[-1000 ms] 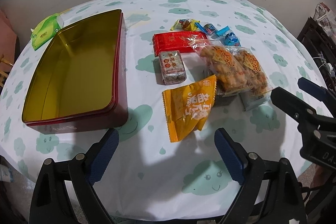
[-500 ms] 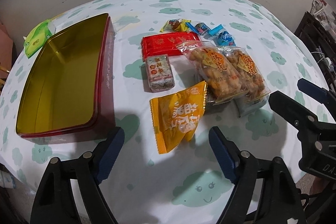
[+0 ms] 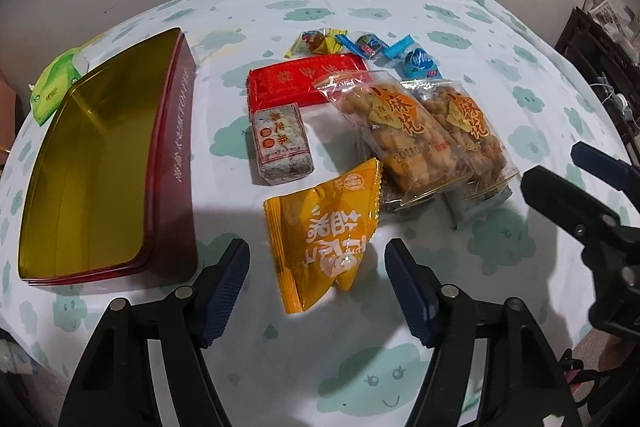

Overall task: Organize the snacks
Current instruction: 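Grasp the orange snack bag with the left gripper, then carry the orange bag into the tin with left while right grasps a dough-stick bag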

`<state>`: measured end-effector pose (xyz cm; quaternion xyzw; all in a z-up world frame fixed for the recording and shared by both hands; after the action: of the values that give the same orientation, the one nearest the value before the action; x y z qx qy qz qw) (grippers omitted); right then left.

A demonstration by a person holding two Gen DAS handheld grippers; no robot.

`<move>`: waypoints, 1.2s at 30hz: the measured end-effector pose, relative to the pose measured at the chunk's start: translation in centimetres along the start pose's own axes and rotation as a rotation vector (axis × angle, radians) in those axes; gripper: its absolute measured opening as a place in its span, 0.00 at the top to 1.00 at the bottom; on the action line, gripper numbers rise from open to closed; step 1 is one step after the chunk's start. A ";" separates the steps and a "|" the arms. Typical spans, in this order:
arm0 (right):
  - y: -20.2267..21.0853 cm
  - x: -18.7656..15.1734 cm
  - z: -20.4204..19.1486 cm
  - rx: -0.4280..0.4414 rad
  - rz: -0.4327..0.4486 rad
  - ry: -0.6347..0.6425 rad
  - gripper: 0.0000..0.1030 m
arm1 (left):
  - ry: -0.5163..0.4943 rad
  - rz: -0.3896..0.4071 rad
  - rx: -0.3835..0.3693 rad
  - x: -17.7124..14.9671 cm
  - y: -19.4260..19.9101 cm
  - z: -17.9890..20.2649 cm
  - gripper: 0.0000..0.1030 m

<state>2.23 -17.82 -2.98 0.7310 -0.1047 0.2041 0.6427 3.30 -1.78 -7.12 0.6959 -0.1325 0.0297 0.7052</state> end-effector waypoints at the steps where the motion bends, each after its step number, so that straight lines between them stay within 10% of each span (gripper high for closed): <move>1: 0.0 0.0 0.1 0.001 0.000 -0.002 0.09 | -0.002 -0.002 -0.001 0.1 -0.1 0.0 0.39; 13: -1.0 0.7 0.7 -0.006 -0.014 -0.012 0.10 | -0.006 -0.006 -0.036 0.3 -0.8 -0.2 0.68; 36: -4.1 4.4 -1.0 -0.018 -0.092 0.047 0.32 | -0.024 0.054 -0.090 0.1 2.9 -1.1 0.74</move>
<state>7.67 -15.75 -4.68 0.7241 -0.0577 0.1904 0.6604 2.88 -0.63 -4.24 0.6600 -0.1607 0.0342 0.7331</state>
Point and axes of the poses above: each gripper's, at about its wrist camera, not at the fingertips, and y roughly against the way its jaws point, z to its right, x to its top, the point moved 3 cm from there along -y, roughly the way its jaws point, and after that the axes turned 15 degrees about -z, right-handed, at the moved point
